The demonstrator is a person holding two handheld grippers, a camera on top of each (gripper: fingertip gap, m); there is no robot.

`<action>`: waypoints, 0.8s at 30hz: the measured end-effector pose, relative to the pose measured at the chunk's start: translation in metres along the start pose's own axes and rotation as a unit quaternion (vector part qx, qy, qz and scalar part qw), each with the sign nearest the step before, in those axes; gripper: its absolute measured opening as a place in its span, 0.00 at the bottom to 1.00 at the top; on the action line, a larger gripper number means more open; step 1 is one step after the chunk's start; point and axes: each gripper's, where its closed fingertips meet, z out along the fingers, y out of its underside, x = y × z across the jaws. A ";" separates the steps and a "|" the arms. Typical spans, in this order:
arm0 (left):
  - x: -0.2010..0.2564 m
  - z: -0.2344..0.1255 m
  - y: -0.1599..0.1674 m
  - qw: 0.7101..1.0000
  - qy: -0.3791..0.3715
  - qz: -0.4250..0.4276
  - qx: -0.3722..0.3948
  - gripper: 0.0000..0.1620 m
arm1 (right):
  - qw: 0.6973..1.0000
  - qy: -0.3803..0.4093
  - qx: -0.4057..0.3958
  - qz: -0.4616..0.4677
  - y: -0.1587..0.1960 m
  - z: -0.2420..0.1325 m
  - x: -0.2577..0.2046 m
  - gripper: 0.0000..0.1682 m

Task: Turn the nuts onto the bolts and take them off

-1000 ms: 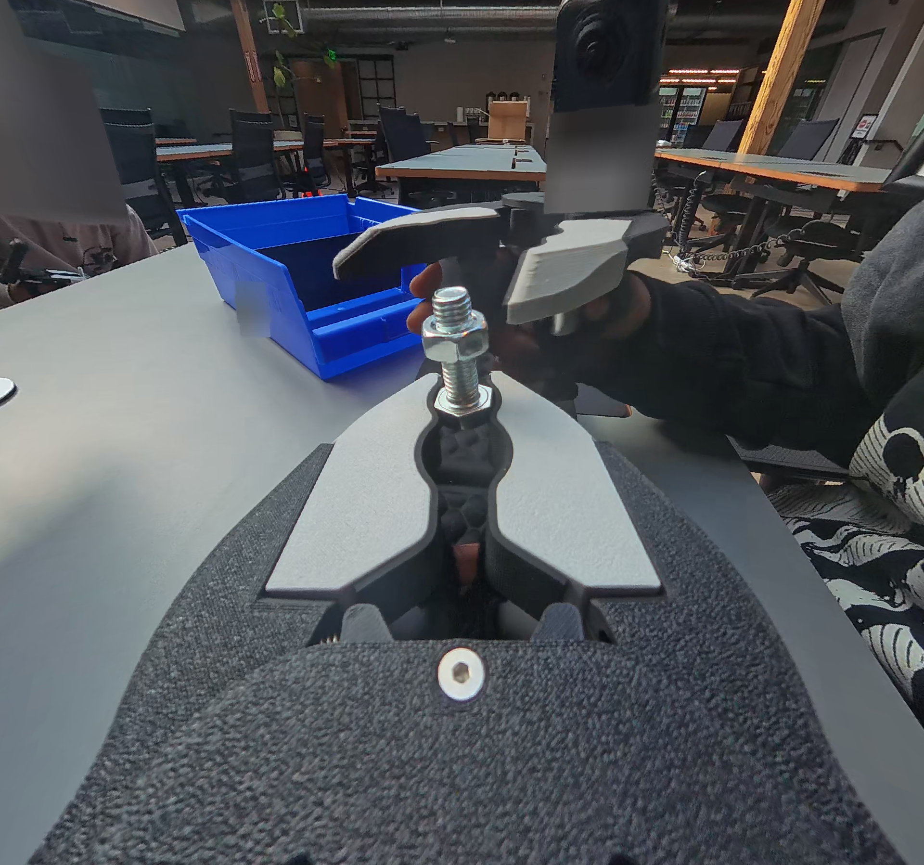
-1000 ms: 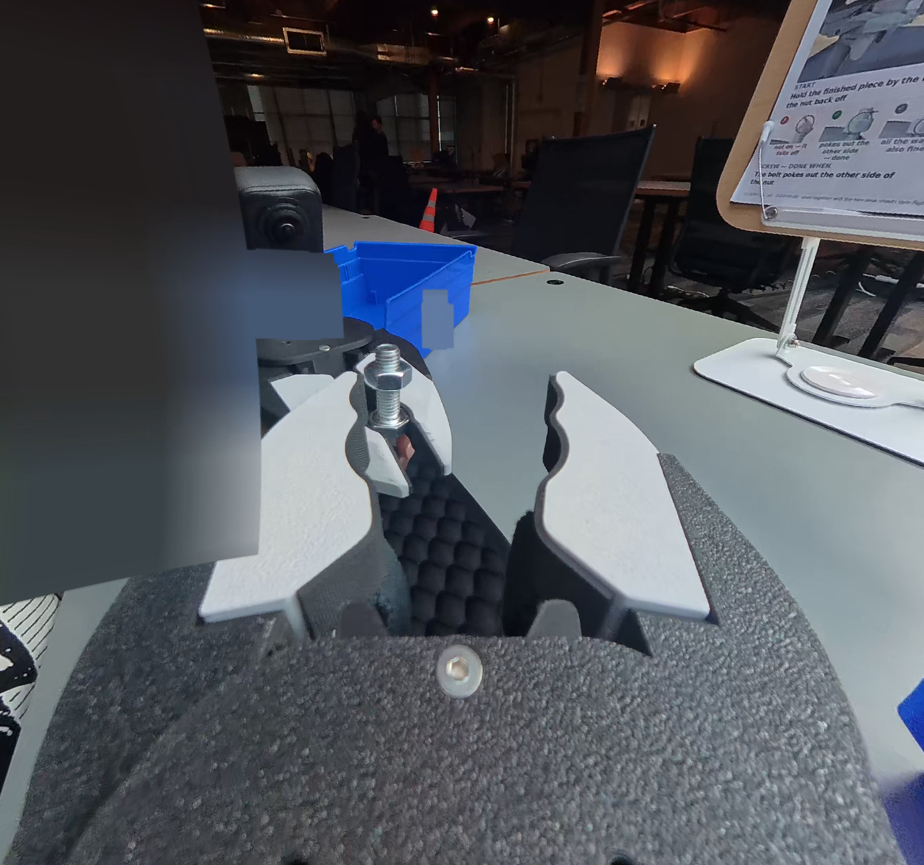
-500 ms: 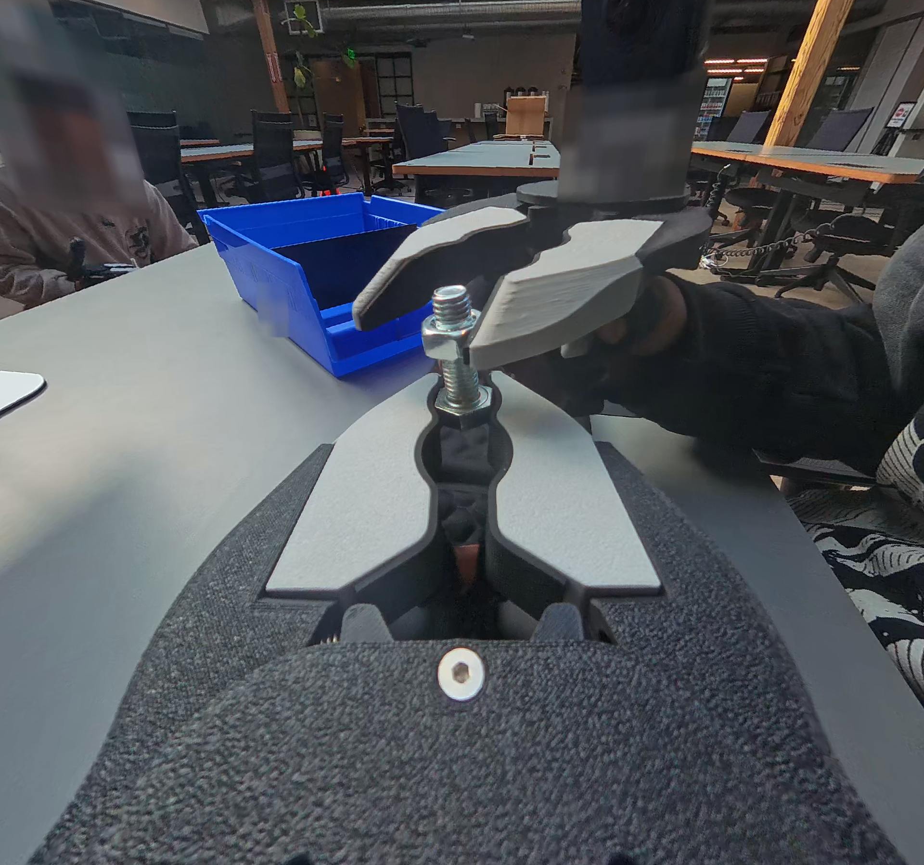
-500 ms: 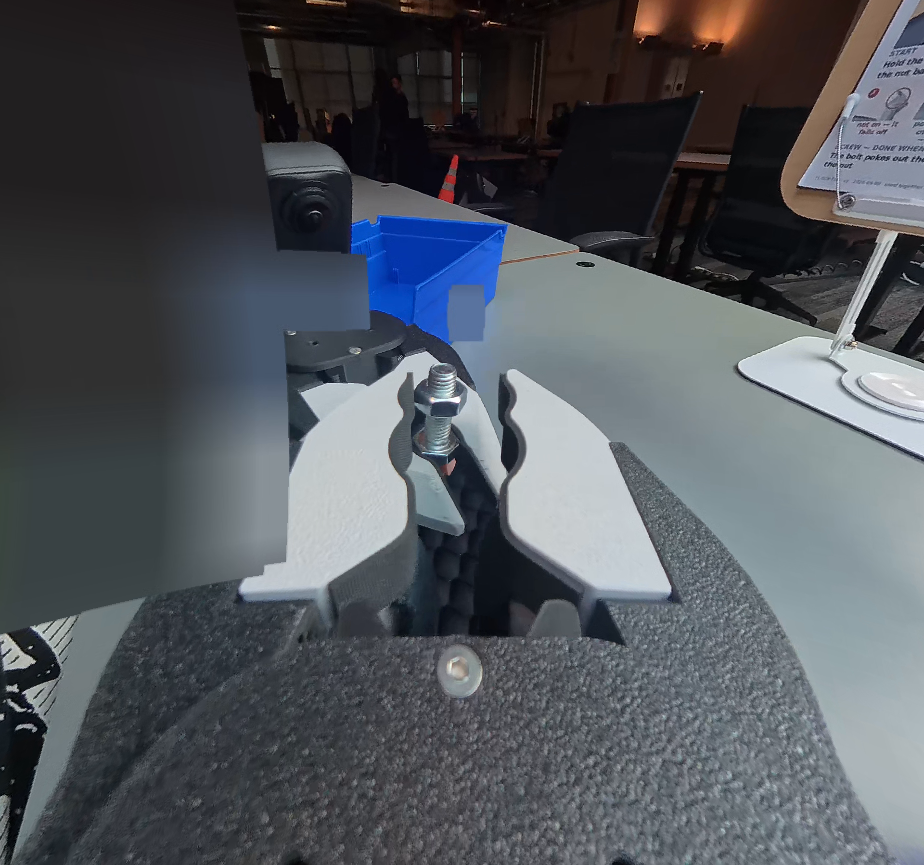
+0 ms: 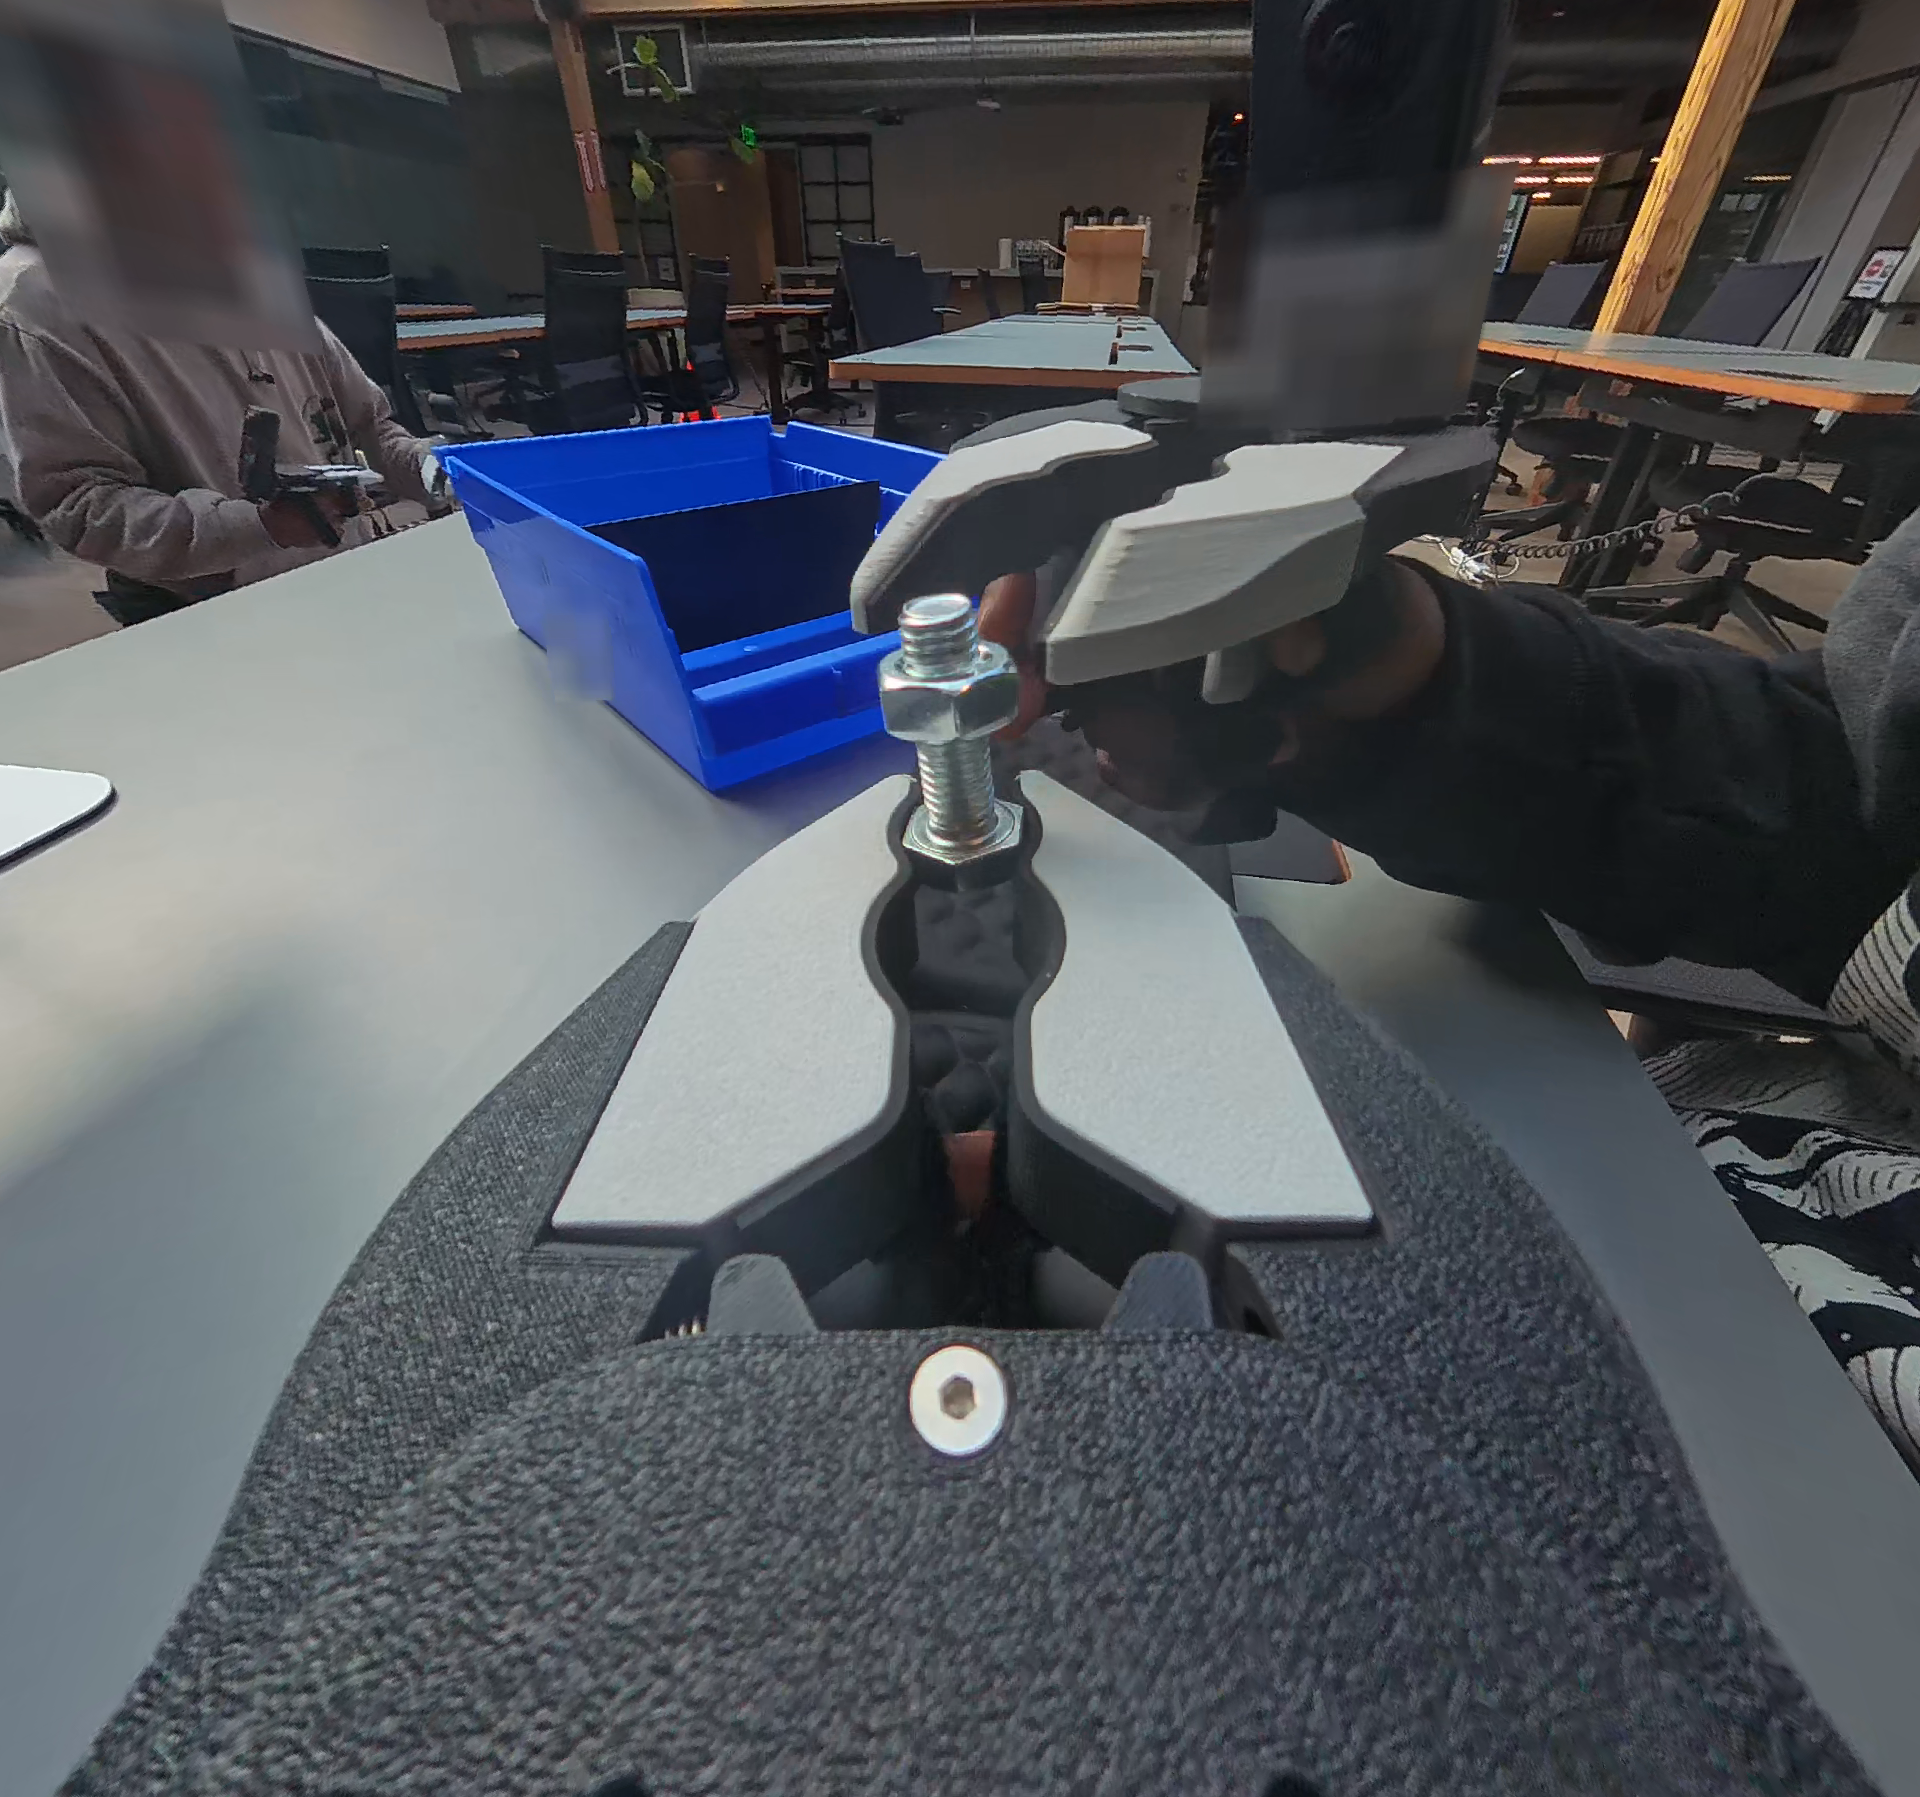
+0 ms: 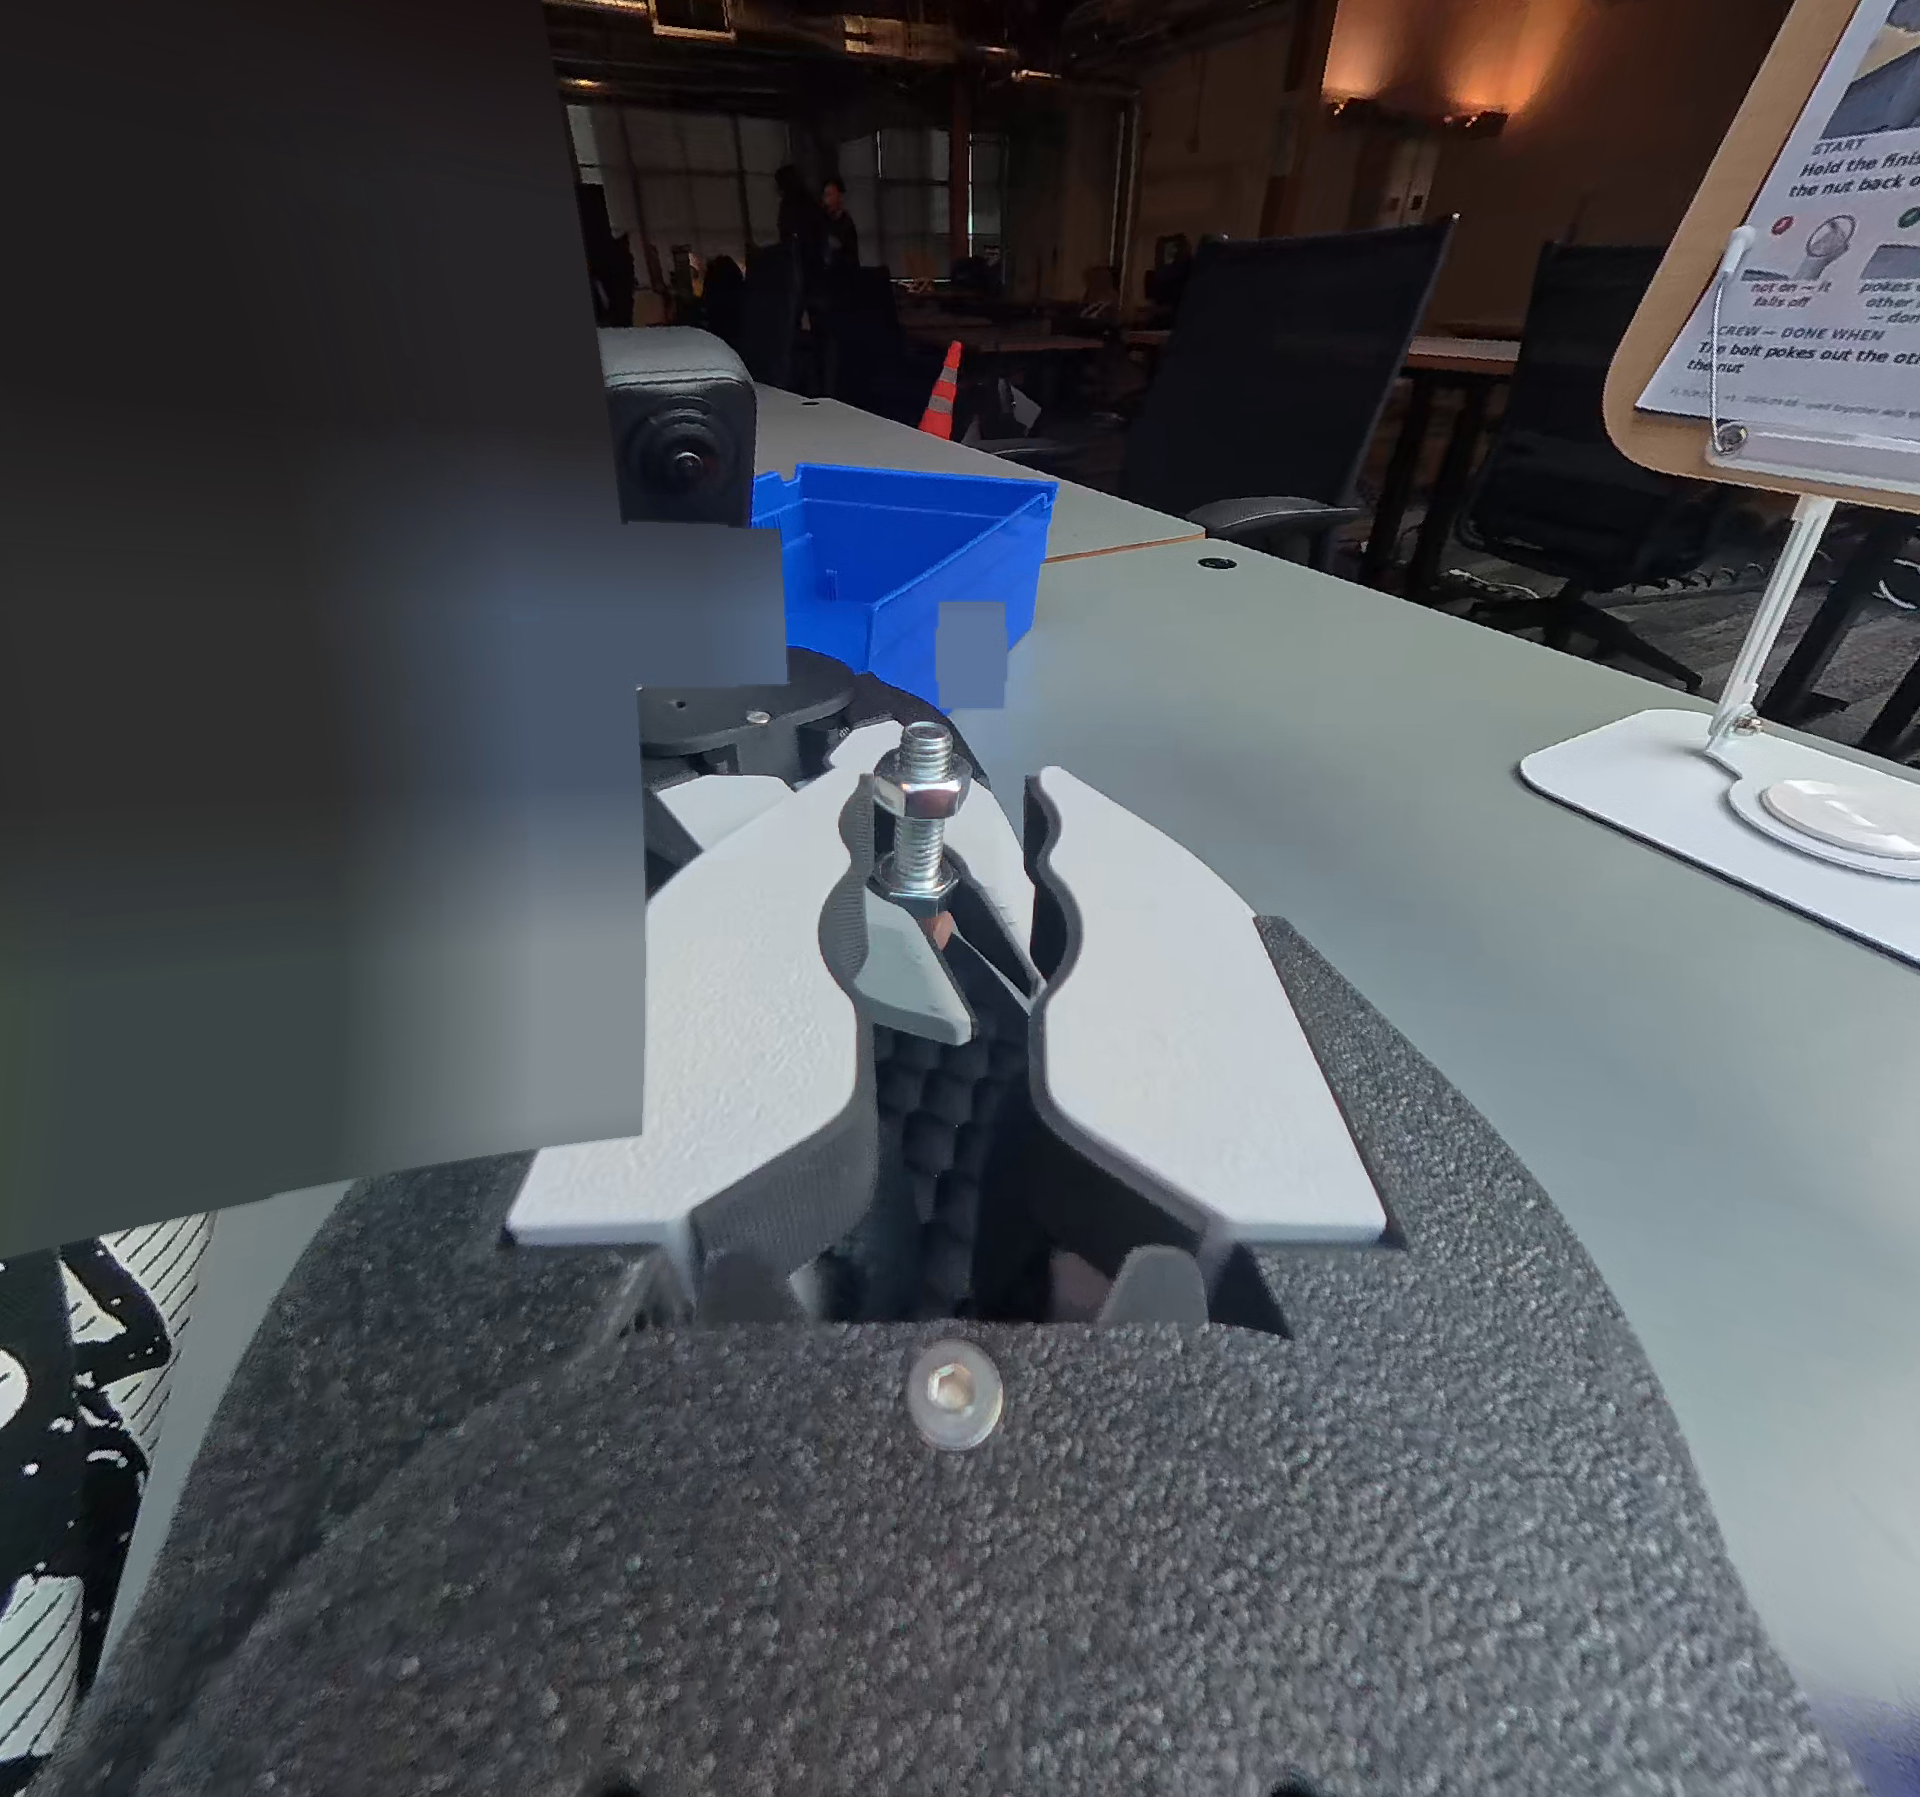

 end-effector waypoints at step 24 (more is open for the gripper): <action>0.001 0.002 0.001 1.000 0.004 0.010 -0.005 0.09 | 0.999 0.040 -0.010 -0.003 0.004 -0.009 0.016 0.20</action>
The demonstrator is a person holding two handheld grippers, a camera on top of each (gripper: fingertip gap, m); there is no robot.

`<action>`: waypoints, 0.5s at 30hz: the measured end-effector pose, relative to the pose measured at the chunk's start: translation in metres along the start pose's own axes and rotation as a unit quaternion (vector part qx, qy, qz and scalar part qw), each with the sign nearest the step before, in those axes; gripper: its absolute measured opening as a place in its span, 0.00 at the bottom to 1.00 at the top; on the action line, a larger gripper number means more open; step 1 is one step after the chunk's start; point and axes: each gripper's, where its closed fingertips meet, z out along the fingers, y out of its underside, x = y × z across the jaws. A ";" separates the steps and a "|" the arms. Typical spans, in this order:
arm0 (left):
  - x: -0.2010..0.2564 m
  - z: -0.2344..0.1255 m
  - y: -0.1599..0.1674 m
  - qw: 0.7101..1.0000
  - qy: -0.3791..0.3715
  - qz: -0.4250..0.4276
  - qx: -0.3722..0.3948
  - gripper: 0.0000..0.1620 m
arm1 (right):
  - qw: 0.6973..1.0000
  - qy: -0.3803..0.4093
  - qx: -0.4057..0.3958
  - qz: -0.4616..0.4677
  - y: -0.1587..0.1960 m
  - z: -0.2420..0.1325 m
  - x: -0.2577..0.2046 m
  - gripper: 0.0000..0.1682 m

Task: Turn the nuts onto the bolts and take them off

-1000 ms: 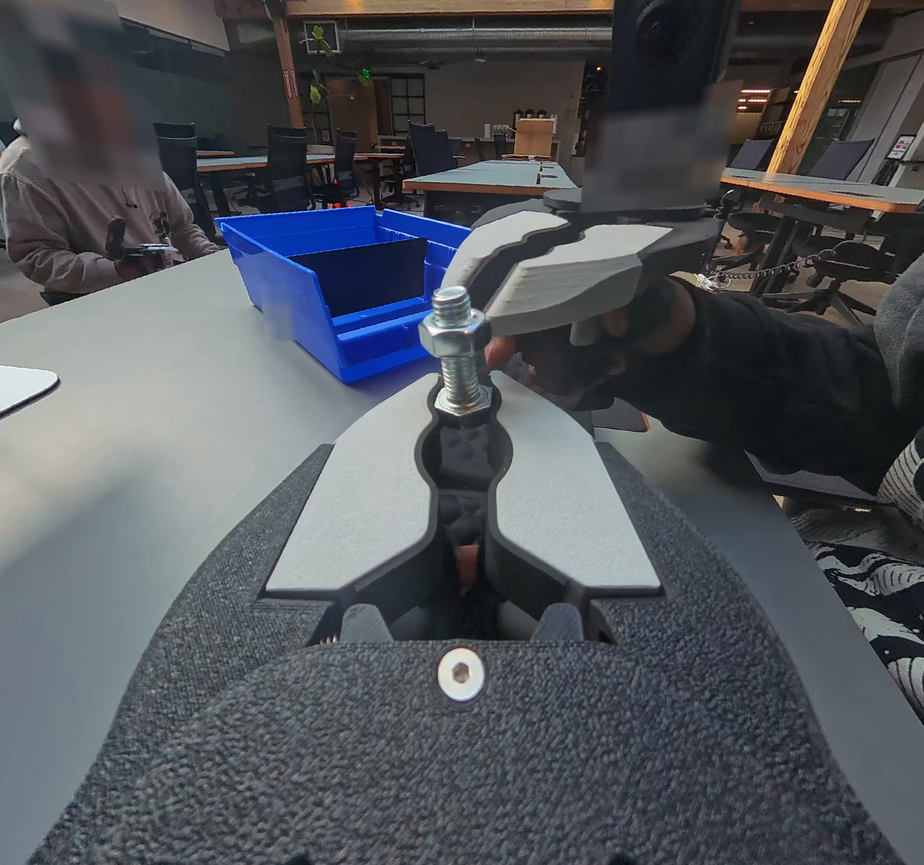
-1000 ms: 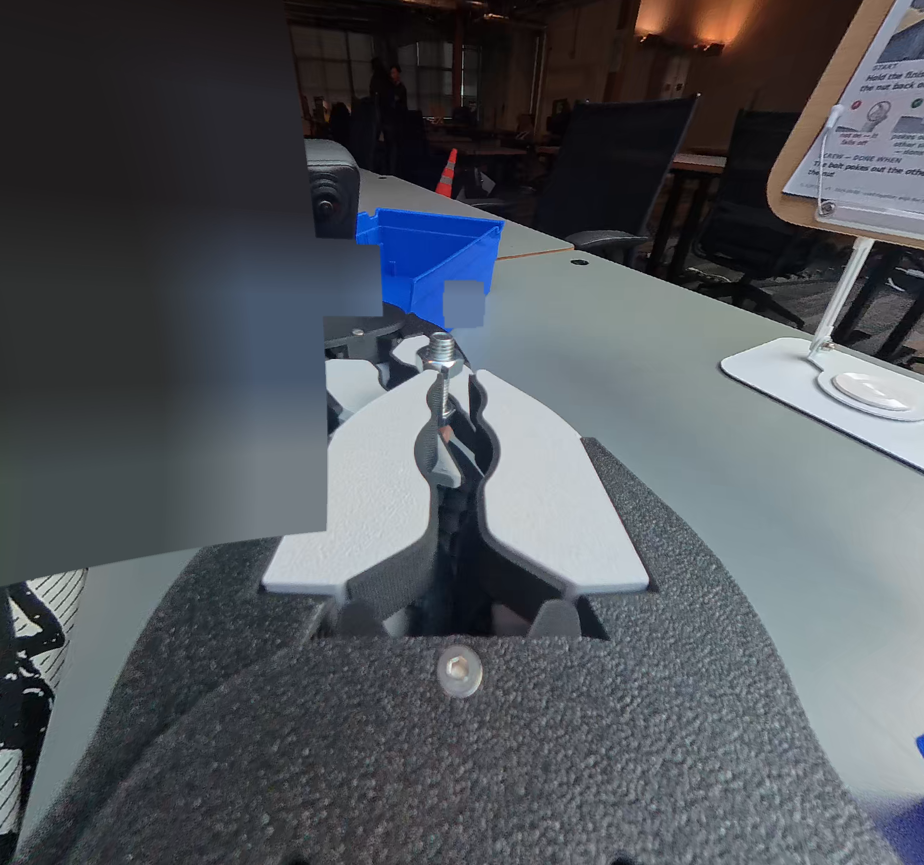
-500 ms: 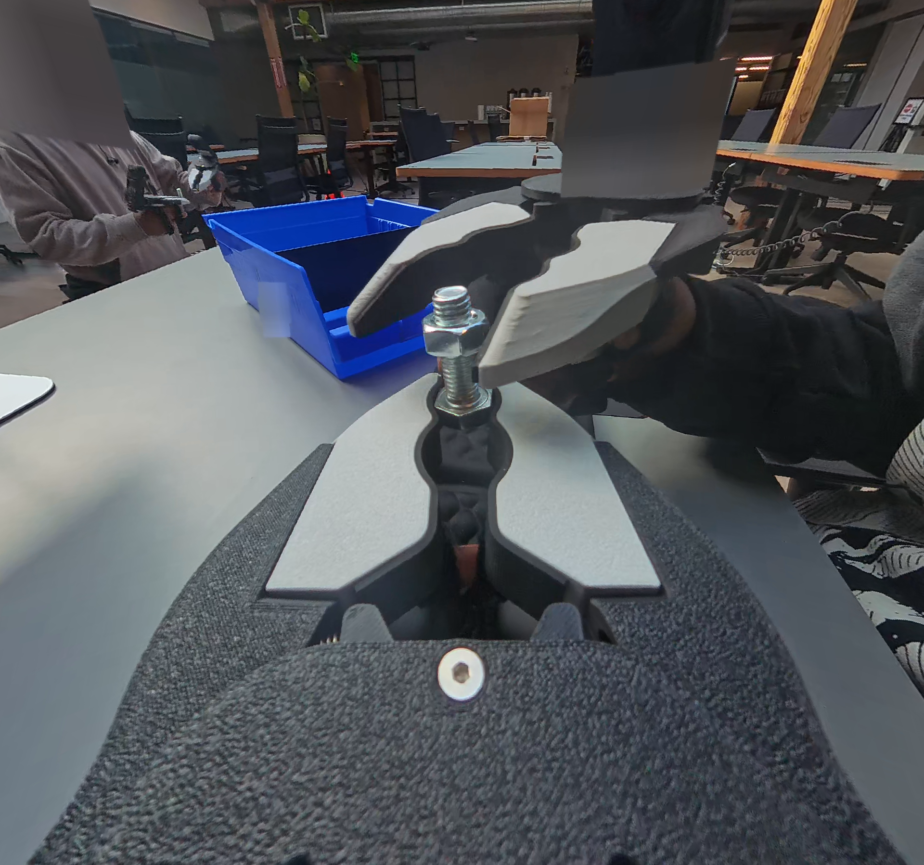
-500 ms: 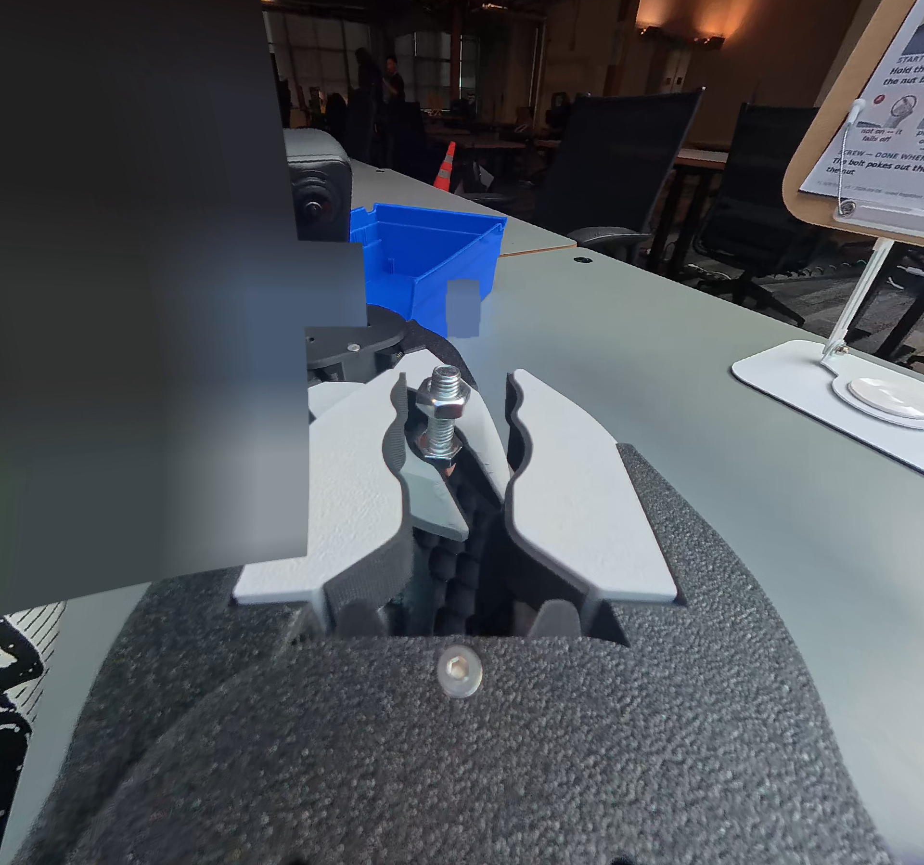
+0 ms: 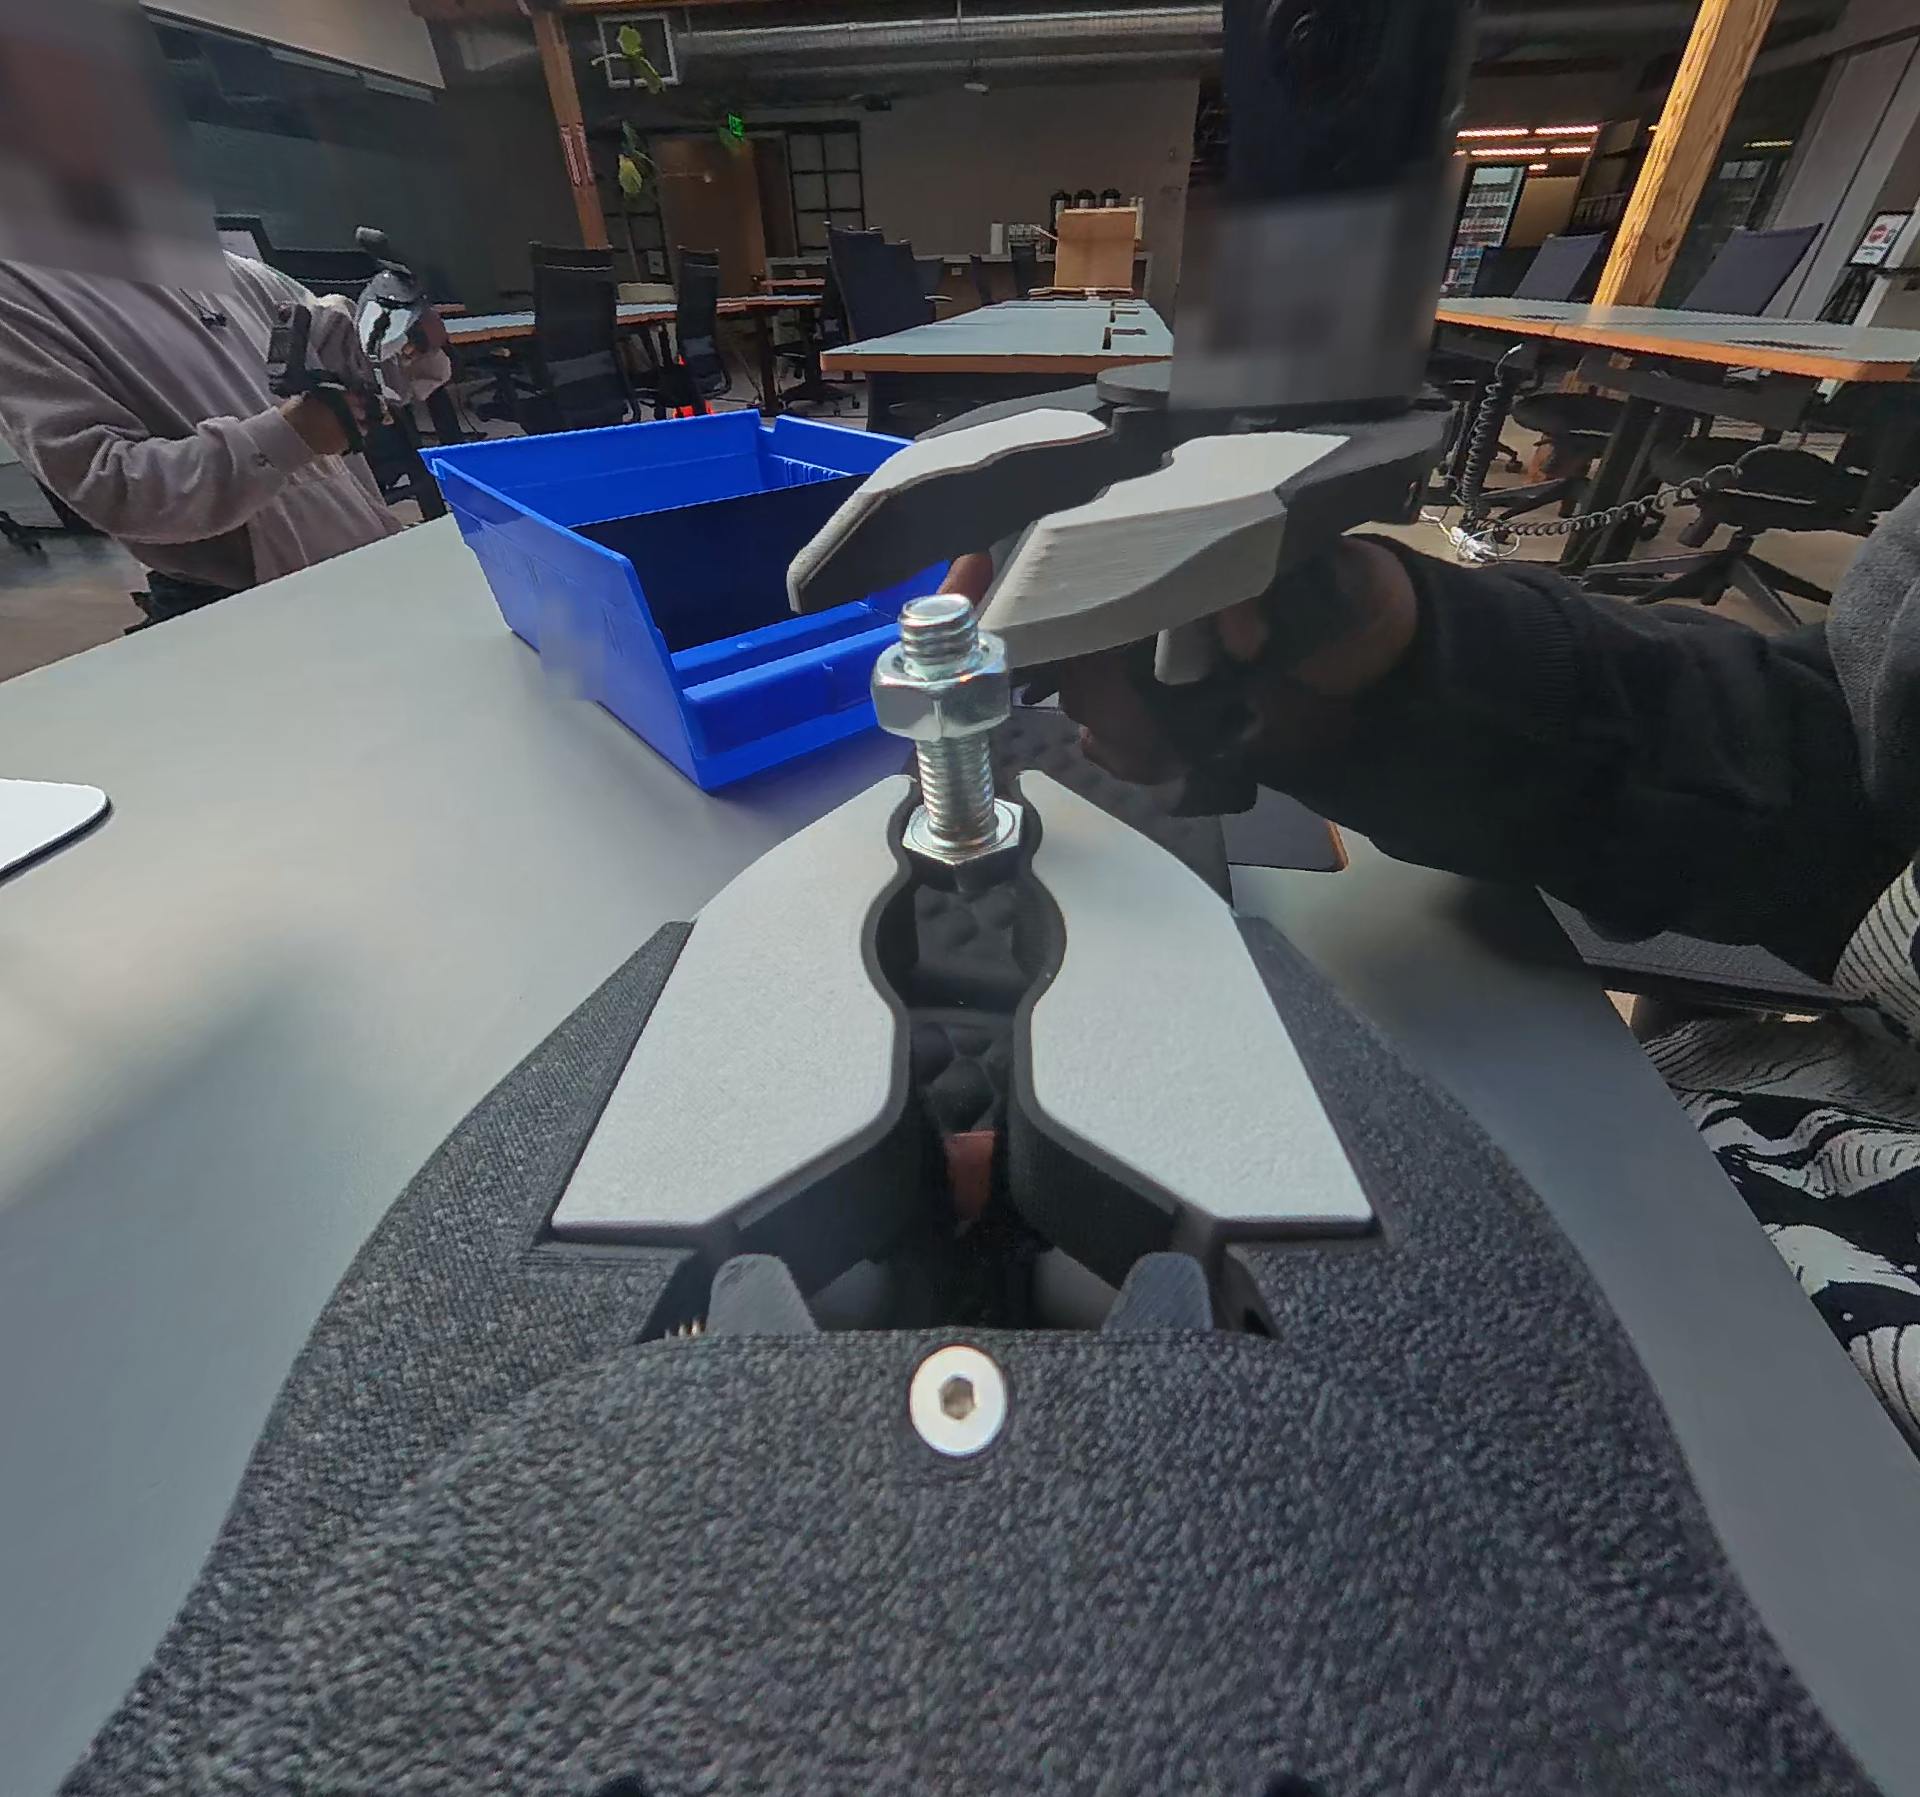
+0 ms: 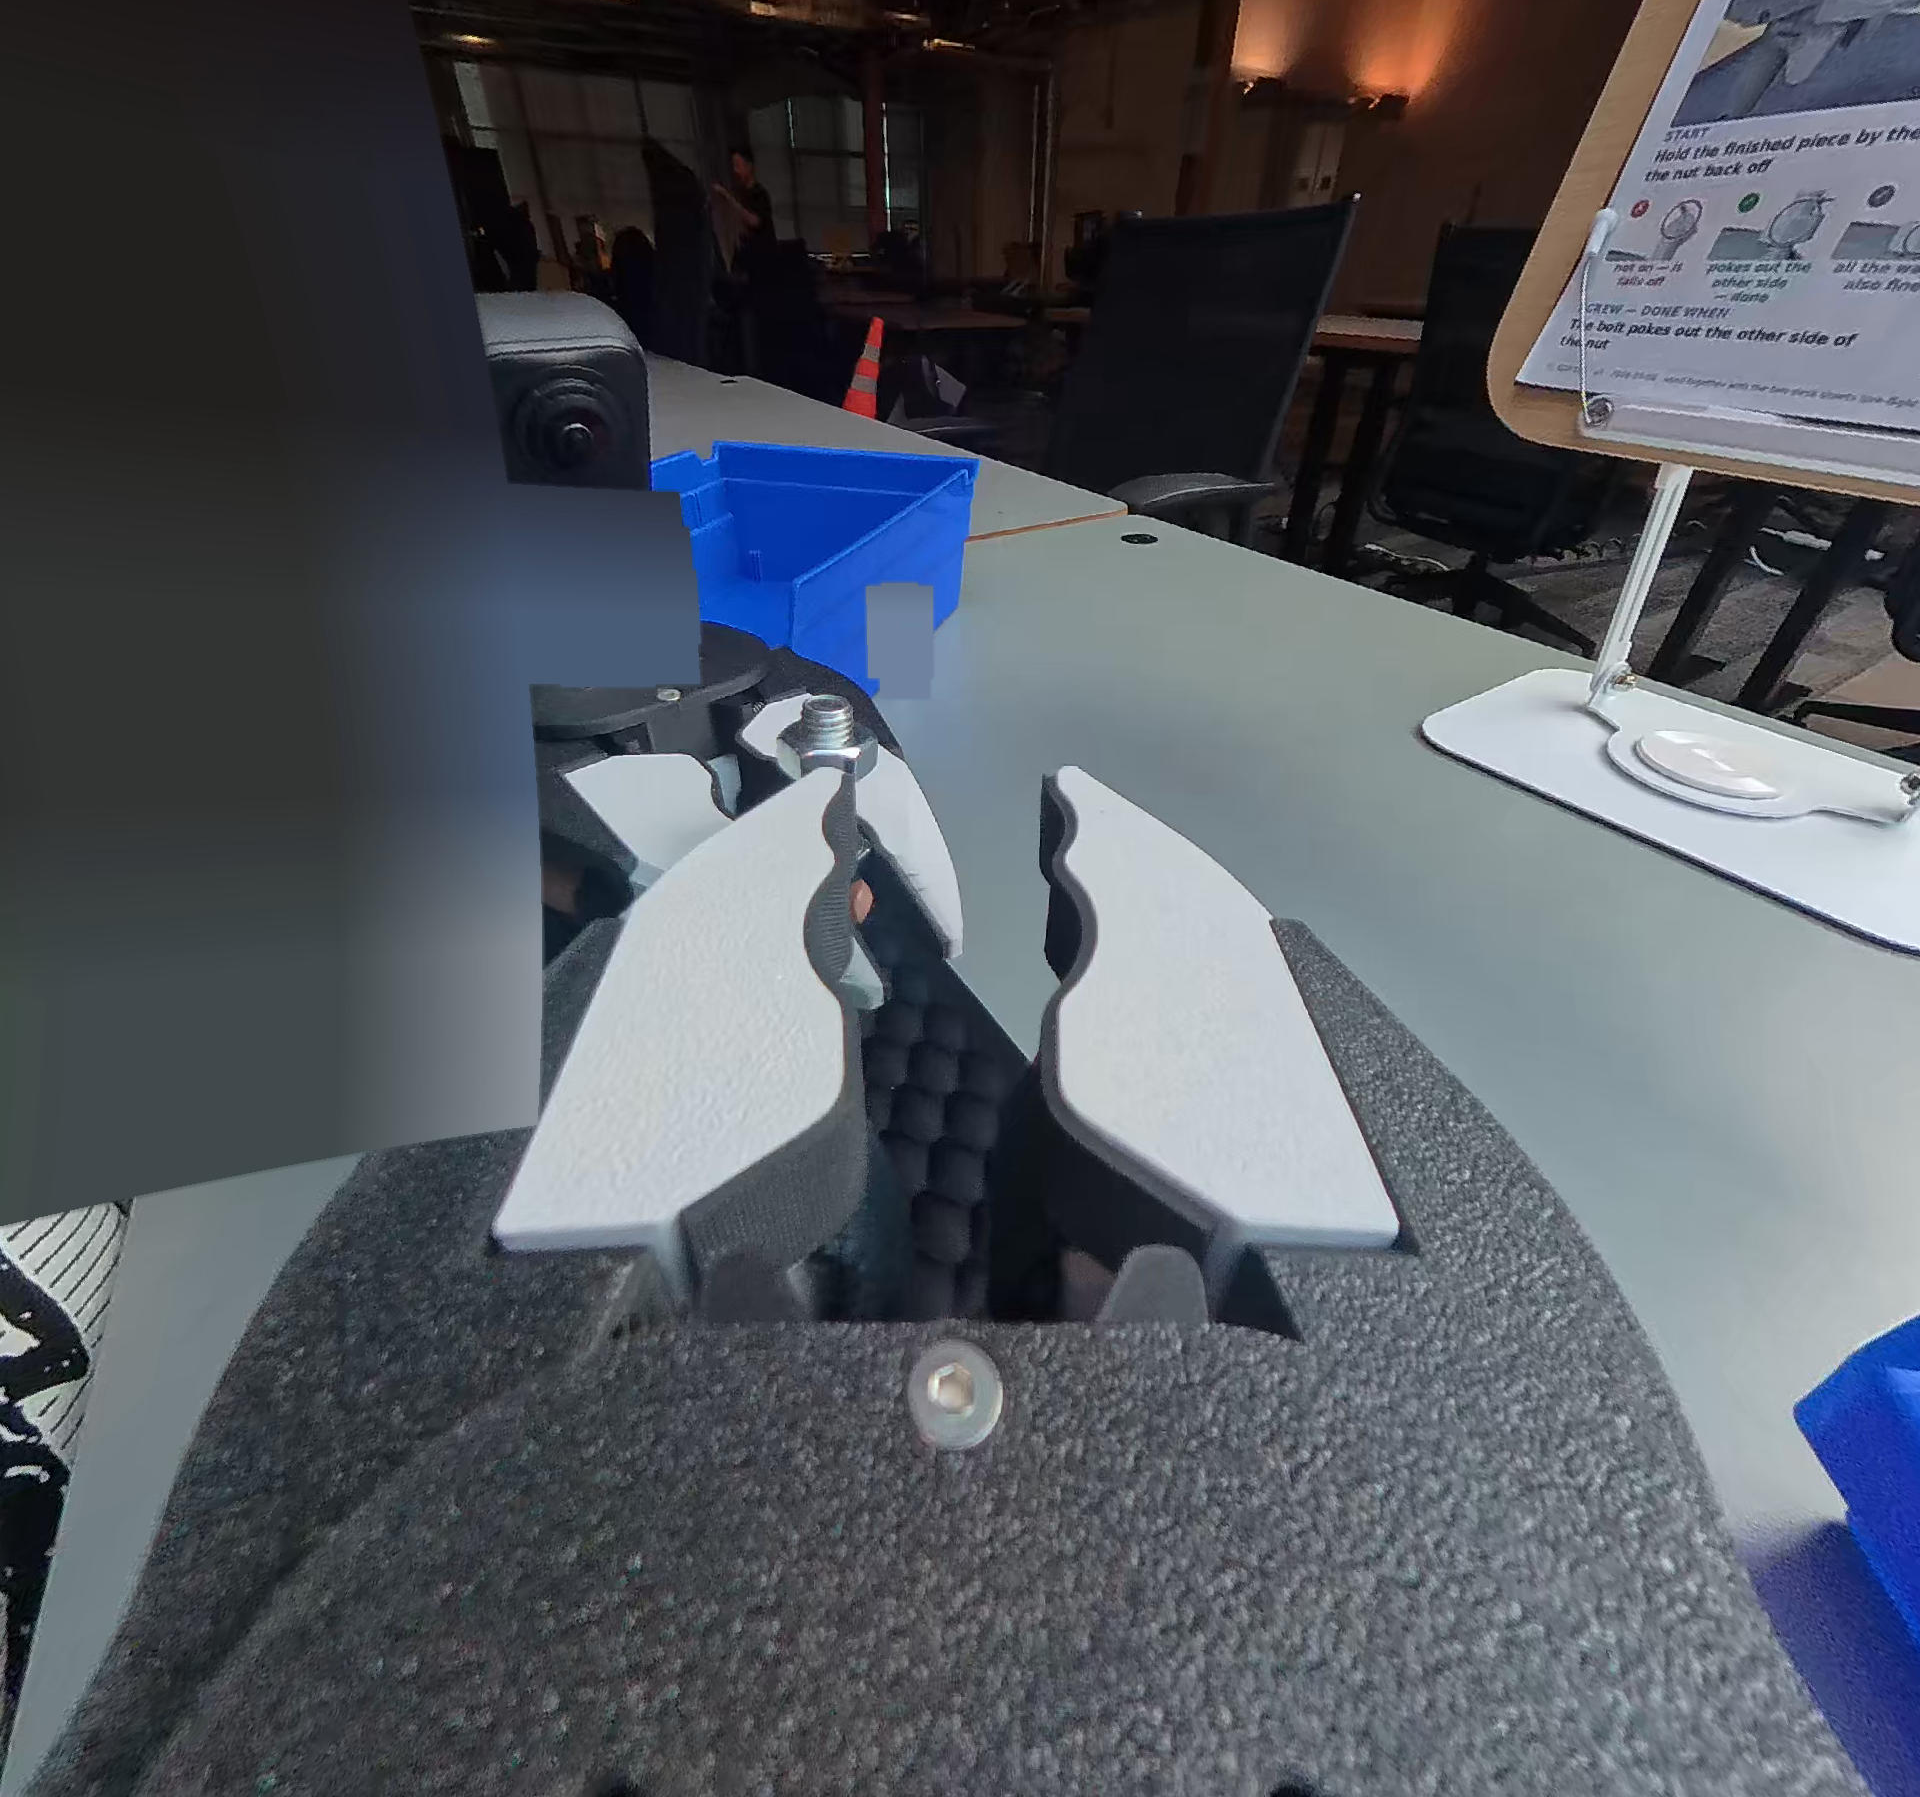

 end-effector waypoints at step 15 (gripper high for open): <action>-0.001 0.000 0.000 1.000 -0.002 -0.001 0.000 0.09 | 1.000 -0.001 -0.005 0.001 0.003 0.021 -0.008 0.30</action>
